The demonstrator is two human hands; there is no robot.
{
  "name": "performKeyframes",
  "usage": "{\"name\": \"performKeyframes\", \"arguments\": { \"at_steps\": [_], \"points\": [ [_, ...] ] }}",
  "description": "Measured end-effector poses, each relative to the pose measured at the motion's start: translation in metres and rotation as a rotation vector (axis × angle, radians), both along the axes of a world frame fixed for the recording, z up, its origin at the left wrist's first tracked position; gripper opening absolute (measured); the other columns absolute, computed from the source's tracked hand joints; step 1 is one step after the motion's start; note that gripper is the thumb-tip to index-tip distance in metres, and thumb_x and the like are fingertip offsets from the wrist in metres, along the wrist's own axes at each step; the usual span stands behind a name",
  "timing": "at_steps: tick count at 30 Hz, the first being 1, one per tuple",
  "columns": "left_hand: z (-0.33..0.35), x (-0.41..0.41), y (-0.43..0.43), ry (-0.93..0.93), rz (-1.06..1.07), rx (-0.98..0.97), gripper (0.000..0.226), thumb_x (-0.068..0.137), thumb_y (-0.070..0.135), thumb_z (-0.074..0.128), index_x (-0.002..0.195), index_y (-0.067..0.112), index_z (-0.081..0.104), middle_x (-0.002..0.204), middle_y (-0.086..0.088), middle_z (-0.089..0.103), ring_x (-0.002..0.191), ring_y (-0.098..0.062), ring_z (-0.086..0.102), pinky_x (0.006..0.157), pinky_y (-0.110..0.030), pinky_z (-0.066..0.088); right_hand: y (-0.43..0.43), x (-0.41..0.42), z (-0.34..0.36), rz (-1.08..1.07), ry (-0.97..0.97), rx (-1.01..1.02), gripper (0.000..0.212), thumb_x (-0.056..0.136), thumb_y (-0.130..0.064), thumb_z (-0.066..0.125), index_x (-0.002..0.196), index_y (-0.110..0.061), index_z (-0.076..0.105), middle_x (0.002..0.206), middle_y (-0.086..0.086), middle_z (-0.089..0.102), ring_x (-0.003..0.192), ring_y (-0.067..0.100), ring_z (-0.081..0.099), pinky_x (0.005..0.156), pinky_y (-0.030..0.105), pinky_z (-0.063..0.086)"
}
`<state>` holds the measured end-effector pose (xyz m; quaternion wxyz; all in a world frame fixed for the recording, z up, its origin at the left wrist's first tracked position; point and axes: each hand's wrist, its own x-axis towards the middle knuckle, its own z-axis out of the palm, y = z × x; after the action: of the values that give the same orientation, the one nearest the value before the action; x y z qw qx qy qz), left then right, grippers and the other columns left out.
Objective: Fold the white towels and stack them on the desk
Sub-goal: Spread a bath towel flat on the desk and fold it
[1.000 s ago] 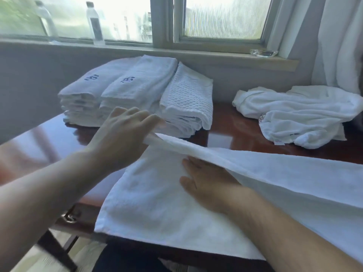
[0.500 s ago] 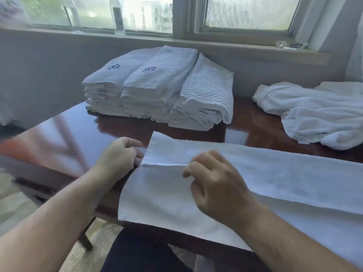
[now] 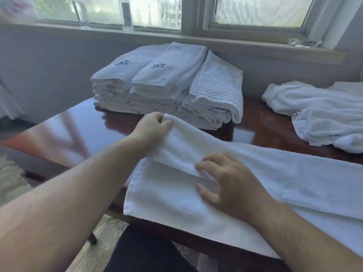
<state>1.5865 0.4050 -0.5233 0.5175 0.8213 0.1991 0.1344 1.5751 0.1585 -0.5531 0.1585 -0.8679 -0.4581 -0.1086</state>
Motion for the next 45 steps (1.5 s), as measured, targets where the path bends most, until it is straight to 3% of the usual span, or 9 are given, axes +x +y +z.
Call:
{"name": "performKeyframes", "arguments": {
  "at_steps": [9, 15, 19, 22, 25, 27, 31, 37, 45],
  "points": [
    [-0.005, 0.026, 0.006, 0.042, 0.15, 0.208, 0.03, 0.1, 0.04, 0.054, 0.079, 0.019, 0.06, 0.085, 0.0, 0.063, 0.08, -0.022, 0.06, 0.068, -0.033, 0.045, 0.005, 0.005, -0.001, -0.138, -0.164, 0.087, 0.007, 0.084, -0.008, 0.074, 0.09, -0.012, 0.075, 0.082, 0.002, 0.067, 0.074, 0.028, 0.064, 0.053, 0.037, 0.053],
    [-0.014, 0.033, 0.01, 0.086, 0.222, 0.134, 0.036, 0.104, 0.036, 0.042, 0.122, 0.007, 0.054, 0.11, -0.009, 0.057, 0.083, -0.02, 0.052, 0.065, -0.031, 0.036, 0.006, 0.013, 0.006, -0.389, -0.177, -0.152, 0.008, 0.078, -0.015, 0.071, 0.085, -0.014, 0.067, 0.085, 0.004, 0.06, 0.08, 0.029, 0.055, 0.06, 0.034, 0.043],
    [-0.022, 0.031, 0.009, 0.013, 0.236, 0.124, 0.028, 0.096, 0.034, 0.055, 0.119, 0.02, 0.048, 0.107, 0.0, 0.06, 0.077, -0.004, 0.048, 0.057, -0.022, 0.032, 0.0, 0.014, -0.001, -0.254, -0.148, -0.115, 0.019, 0.078, -0.007, 0.069, 0.096, -0.013, 0.075, 0.093, 0.003, 0.068, 0.088, 0.029, 0.06, 0.07, 0.04, 0.052],
    [-0.026, 0.022, 0.01, -0.014, 0.094, 0.064, 0.059, 0.083, 0.019, 0.066, 0.133, 0.039, 0.041, 0.112, 0.009, 0.059, 0.08, -0.01, 0.063, 0.059, -0.028, 0.05, -0.004, 0.015, 0.0, -0.184, -0.066, -0.176, 0.026, 0.09, -0.019, 0.056, 0.111, -0.021, 0.071, 0.108, -0.005, 0.066, 0.107, 0.024, 0.057, 0.085, 0.041, 0.047],
    [-0.029, 0.019, 0.011, 0.018, 0.002, 0.171, 0.061, 0.078, -0.002, 0.051, 0.115, 0.045, 0.062, 0.095, 0.006, 0.062, 0.045, -0.009, 0.058, 0.039, -0.024, 0.044, -0.004, 0.017, 0.001, -0.348, 0.013, -0.22, 0.042, 0.087, -0.037, 0.045, 0.127, -0.03, 0.059, 0.122, -0.008, 0.059, 0.118, 0.02, 0.051, 0.091, 0.038, 0.04],
    [-0.028, 0.018, 0.009, 0.063, 0.01, 0.24, 0.058, 0.077, -0.001, 0.049, 0.108, 0.043, 0.071, 0.098, 0.008, 0.064, 0.054, -0.006, 0.062, 0.048, -0.022, 0.048, -0.007, 0.023, 0.005, -0.544, 0.11, -0.238, 0.055, 0.089, -0.039, 0.042, 0.143, -0.031, 0.043, 0.142, -0.004, 0.049, 0.131, 0.022, 0.043, 0.099, 0.041, 0.036],
    [-0.032, 0.018, 0.005, 0.051, -0.039, 0.418, 0.071, 0.08, 0.014, 0.07, 0.147, 0.029, 0.05, 0.153, 0.0, 0.044, 0.139, -0.016, 0.043, 0.111, -0.026, 0.035, -0.014, 0.028, 0.002, -0.451, 0.185, -0.307, 0.061, 0.097, -0.034, 0.034, 0.157, -0.031, 0.022, 0.167, 0.004, 0.016, 0.154, 0.025, 0.014, 0.118, 0.045, 0.023],
    [-0.033, 0.018, 0.006, 0.058, 0.0, 0.544, 0.045, 0.083, 0.032, 0.075, 0.127, 0.031, 0.065, 0.131, 0.0, 0.063, 0.122, -0.021, 0.056, 0.099, -0.028, 0.04, -0.013, 0.025, -0.003, -0.329, 0.263, -0.414, 0.067, 0.099, -0.055, 0.017, 0.16, -0.036, -0.004, 0.17, 0.002, -0.013, 0.156, 0.023, -0.013, 0.126, 0.046, -0.002],
    [-0.019, 0.025, 0.035, -0.085, 0.016, 0.146, 0.05, 0.087, 0.021, 0.074, 0.136, 0.024, 0.063, 0.109, 0.006, 0.071, 0.073, -0.006, 0.071, 0.059, -0.013, 0.052, 0.003, 0.019, 0.015, -0.276, 0.005, -0.288, 0.049, 0.095, -0.036, 0.028, 0.136, -0.023, 0.051, 0.141, -0.001, 0.052, 0.138, 0.026, 0.043, 0.106, 0.04, 0.041]
  ]
}}
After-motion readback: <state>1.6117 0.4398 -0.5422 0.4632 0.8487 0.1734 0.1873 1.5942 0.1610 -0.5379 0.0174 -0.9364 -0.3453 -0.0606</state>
